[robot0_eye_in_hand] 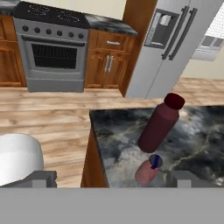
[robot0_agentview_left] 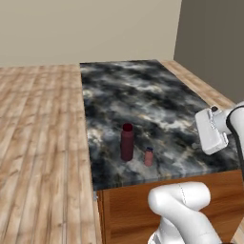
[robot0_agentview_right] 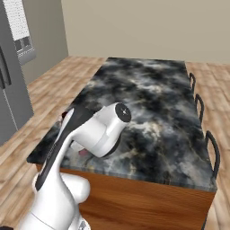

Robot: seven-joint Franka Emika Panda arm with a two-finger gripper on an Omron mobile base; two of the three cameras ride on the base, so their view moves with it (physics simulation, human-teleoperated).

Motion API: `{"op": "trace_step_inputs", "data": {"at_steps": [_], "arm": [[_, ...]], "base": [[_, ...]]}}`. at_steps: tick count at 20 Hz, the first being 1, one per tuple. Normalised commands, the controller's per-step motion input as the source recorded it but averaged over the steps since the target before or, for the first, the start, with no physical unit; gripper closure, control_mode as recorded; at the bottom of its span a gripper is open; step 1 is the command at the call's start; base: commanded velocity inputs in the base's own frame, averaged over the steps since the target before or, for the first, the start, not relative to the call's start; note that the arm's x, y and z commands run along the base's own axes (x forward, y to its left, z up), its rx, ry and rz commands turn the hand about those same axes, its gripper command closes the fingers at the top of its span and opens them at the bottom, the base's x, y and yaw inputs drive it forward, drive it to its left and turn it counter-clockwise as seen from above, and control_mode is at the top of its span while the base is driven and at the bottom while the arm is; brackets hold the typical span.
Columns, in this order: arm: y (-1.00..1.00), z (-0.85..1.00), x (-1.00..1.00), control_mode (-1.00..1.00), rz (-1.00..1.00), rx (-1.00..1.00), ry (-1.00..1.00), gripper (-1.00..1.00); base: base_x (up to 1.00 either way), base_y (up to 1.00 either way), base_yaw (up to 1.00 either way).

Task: Pick the juice, can, juice from the counter and place them in the open cabinet.

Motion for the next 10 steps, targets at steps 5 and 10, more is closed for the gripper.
{"op": "trace_step_inputs", "data": {"at_steps": [5, 10], "arm": [[0.02, -0.15, 0.2, -1.0, 0.0, 0.07, 0.0, -1.0], [0.04, -0.21, 0.19, -1.0, 0.0, 0.1, 0.02, -1.0]], "base": [[0.0, 0.0, 0.0], [0.0, 0.0, 0.0]]}}
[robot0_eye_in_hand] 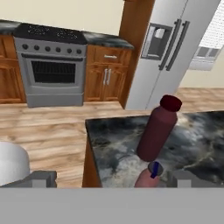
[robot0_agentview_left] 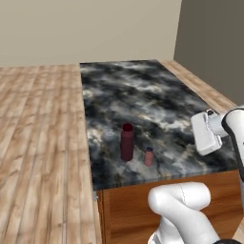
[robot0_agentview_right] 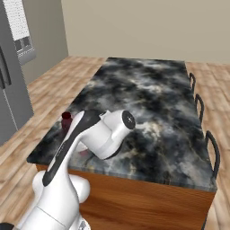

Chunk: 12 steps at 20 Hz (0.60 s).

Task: Pick the juice, can, juice from the counter and place them in the open cabinet.

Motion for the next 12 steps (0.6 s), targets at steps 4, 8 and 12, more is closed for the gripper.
{"op": "trace_step_inputs", "data": {"at_steps": [4, 8, 12], "arm": [[0.08, -0.26, 0.09, -1.0, 0.0, 0.09, 0.07, -1.0], [0.1, -0.22, 0.18, -1.0, 0.0, 0.02, 0.03, -1.0], [0.07, -0.25, 0.28, -1.0, 0.0, 0.0, 0.03, -1.0]], "base": [[0.0, 0.0, 0.0], [0.0, 0.0, 0.0], [0.0, 0.0, 0.0]]}}
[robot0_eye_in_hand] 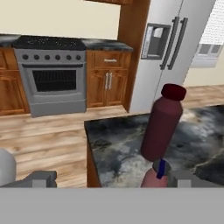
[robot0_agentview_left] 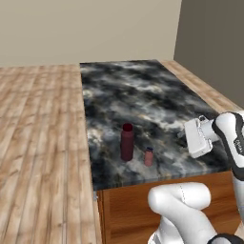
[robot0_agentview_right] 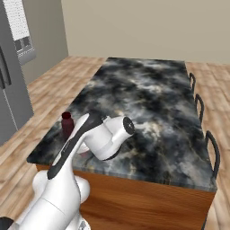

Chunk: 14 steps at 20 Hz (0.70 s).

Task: Pick the juice, can, juice from the counter and place them in the open cabinet.

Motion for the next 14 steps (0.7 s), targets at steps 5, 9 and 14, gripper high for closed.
{"op": "trace_step_inputs", "data": {"at_steps": [5, 9, 14], "arm": [[0.0, -0.26, 0.37, -1.0, 0.0, 0.0, 0.08, -1.0], [0.0, -0.34, 0.41, -1.0, 0.0, 0.0, 0.02, -1.0], [0.0, -0.38, 0.42, -1.0, 0.0, 0.0, 0.03, -1.0]], "base": [[0.0, 0.0, 0.0], [0.0, 0.0, 0.0], [0.0, 0.0, 0.0]]}}
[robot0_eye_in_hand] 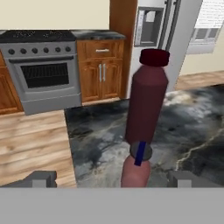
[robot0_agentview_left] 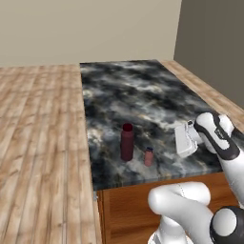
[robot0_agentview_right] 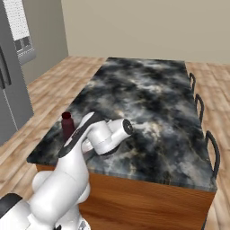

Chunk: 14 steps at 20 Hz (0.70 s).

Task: Pick the juice, can, juice from the counter and place them in the open cabinet.

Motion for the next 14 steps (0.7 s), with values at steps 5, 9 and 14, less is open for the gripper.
{"op": "trace_step_inputs", "data": {"at_steps": [5, 9, 14], "arm": [[0.0, -0.34, 0.06, -1.0, 0.01, 0.0, 0.0, -1.0], [0.0, -0.27, 0.16, -1.0, 0.0, 0.0, 0.0, -1.0], [0.0, -0.19, 0.21, -1.0, 0.0, 0.0, 0.0, -1.0]], "base": [[0.0, 0.0, 0.0], [0.0, 0.0, 0.0], [0.0, 0.0, 0.0]]}}
